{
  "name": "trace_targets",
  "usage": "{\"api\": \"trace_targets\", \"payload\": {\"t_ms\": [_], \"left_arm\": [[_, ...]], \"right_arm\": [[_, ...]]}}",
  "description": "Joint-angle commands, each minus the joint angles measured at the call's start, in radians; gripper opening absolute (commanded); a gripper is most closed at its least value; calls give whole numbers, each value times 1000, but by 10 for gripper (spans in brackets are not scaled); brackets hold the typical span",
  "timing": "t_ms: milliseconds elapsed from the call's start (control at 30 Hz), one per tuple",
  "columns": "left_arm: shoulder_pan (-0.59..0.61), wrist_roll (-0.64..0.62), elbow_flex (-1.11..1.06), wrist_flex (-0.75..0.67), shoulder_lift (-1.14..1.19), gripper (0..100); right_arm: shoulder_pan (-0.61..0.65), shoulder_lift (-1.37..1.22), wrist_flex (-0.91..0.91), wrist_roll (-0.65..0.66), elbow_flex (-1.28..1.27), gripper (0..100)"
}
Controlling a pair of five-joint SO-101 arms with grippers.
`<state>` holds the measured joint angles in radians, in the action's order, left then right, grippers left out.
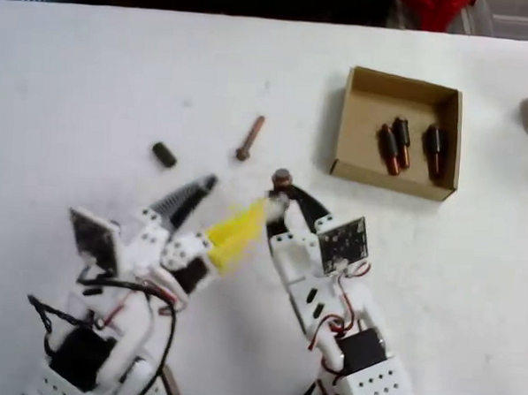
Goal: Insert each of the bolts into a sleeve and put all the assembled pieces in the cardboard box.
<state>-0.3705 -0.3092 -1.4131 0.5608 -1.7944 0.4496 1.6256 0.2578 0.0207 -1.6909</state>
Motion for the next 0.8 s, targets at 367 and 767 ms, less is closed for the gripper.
{"api": "trace_targets", "payload": {"t_ms": [367,767], "left_arm": [[292,-9,-195,-72,-10,23],[410,118,-281,233,-10,23]], "right_arm": [[-145,25,19,6,-3,16],[-328,18,91,2,130,16]]}}
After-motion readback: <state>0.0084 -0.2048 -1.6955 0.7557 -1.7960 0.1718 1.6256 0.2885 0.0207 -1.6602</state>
